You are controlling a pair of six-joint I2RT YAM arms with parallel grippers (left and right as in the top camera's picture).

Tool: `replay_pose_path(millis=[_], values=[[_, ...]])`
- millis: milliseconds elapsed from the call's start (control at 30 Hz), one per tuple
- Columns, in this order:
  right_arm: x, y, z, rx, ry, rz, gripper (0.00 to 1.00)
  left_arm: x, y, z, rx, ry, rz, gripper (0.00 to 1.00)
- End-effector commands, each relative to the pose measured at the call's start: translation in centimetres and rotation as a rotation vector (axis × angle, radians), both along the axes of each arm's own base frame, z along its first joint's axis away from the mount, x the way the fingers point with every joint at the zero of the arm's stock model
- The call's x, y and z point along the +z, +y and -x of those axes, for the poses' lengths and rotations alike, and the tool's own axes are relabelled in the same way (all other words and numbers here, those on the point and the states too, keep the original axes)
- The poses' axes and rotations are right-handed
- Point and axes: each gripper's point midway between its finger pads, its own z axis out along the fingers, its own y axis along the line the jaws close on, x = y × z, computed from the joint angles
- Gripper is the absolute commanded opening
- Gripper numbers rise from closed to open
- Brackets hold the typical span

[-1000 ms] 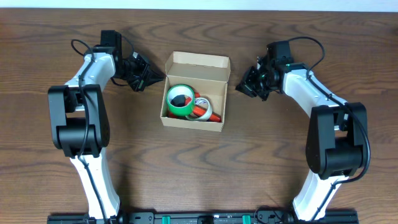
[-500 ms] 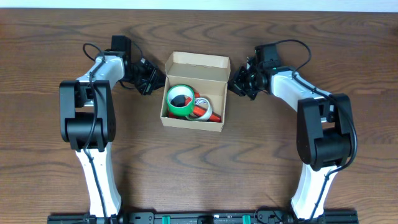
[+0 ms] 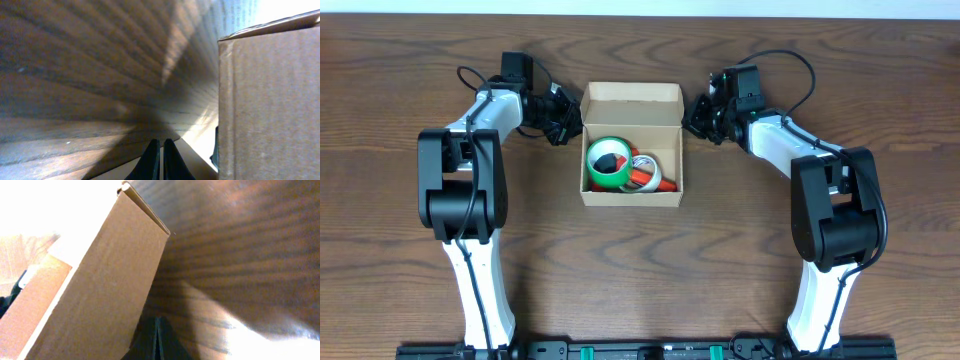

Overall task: Pack container
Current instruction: 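Push the side flaps inward with both grippers, then swing the lid closed over the box with the right gripper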

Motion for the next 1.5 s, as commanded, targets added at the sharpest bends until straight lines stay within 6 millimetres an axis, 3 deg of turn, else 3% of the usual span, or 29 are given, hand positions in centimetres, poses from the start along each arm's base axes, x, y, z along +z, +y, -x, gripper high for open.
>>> replay_pose_path(millis=[0, 367, 900, 1467], values=[[0.2, 0.5, -0.5, 0.065, -0.076, 0.039, 0.01, 0.7, -0.4, -0.2, -0.044, -0.054, 0.033, 0.05], [1.6, 1.0, -1.8, 0.185, -0.266, 0.093, 0.01, 1.4, -0.6, -0.3, -0.12, -0.172, 0.031, 0.05], [4.8, 2.9, -2.3, 0.321, -0.461, 0.033, 0.01, 5.5, 0.1, -1.6, -0.267, -0.351, -0.105, 0.05], [12.3, 3.0, -2.0, 0.356, -0.642, 0.058, 0.01, 8.5, 0.7, -1.7, -0.339, -0.414, -0.175, 0.05]])
